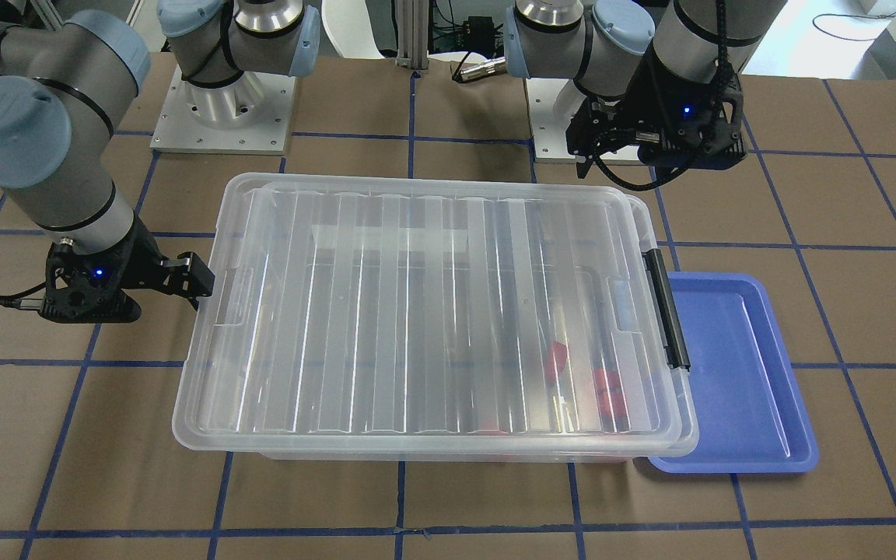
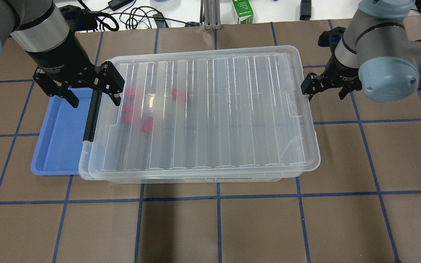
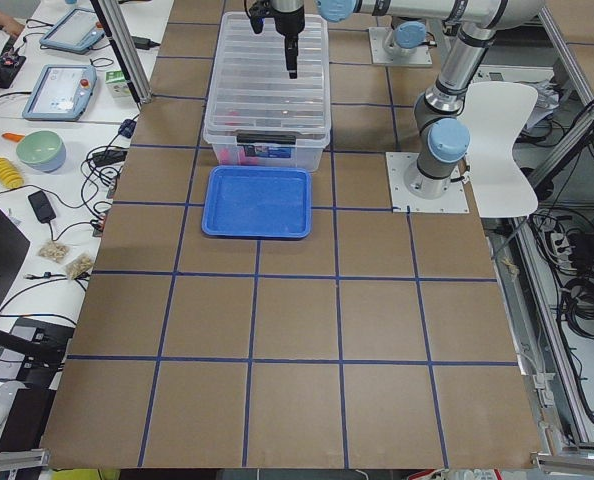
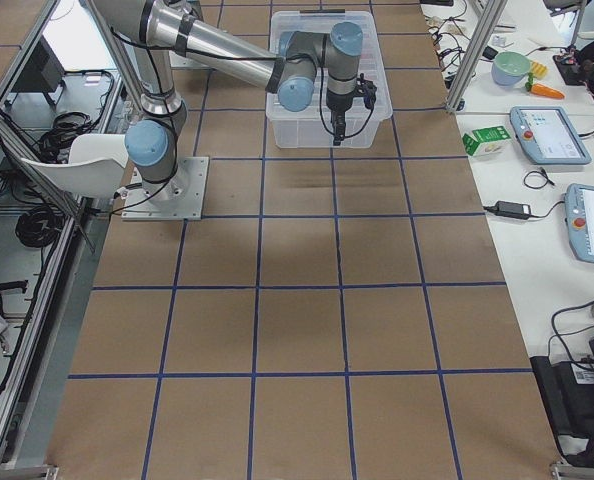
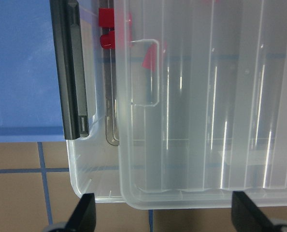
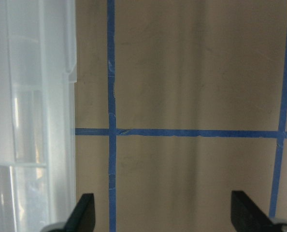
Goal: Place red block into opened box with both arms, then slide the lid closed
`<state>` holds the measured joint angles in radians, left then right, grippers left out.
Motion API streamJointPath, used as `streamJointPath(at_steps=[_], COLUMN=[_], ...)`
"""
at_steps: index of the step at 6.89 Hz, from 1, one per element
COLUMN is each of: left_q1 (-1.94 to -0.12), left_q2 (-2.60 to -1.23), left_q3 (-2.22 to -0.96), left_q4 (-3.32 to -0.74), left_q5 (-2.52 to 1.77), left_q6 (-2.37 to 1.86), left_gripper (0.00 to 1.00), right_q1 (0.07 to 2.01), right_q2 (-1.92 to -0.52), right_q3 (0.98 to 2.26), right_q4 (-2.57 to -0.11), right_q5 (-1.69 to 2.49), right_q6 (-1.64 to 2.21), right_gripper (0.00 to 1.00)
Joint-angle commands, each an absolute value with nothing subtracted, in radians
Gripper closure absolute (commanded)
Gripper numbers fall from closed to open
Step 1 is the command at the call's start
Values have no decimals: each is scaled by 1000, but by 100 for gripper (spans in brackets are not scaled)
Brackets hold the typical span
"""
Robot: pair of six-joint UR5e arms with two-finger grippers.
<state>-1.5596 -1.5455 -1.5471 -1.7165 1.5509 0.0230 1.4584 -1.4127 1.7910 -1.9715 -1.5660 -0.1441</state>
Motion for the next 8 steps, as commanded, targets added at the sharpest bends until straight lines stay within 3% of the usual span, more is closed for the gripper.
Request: streamJointPath(at_steps=[1, 3, 6, 8], left_q1=[-1559, -1557, -1557, -1559], left_q2=[-1546, -1551, -1546, -1545], left_q3=[-1549, -1551, -1555, -1554], left_q4=[-1717, -1710, -1710, -1709], left_q5=[1557, 1552, 1551, 1552], left_q6=[23, 25, 25, 25], left_gripper=[0, 0, 0, 0], right_q1=[1466, 1453, 1454, 1456], right_q2=[-1408, -1420, -1526, -1571], right_q3=[1786, 1732, 1527, 1482], right_q4=[-1983, -1965, -1604, -1491], right_q5=[-1566, -1581, -1580, -1583], right_q6=[-143, -173, -158, -155], right_gripper=[0, 0, 0, 0])
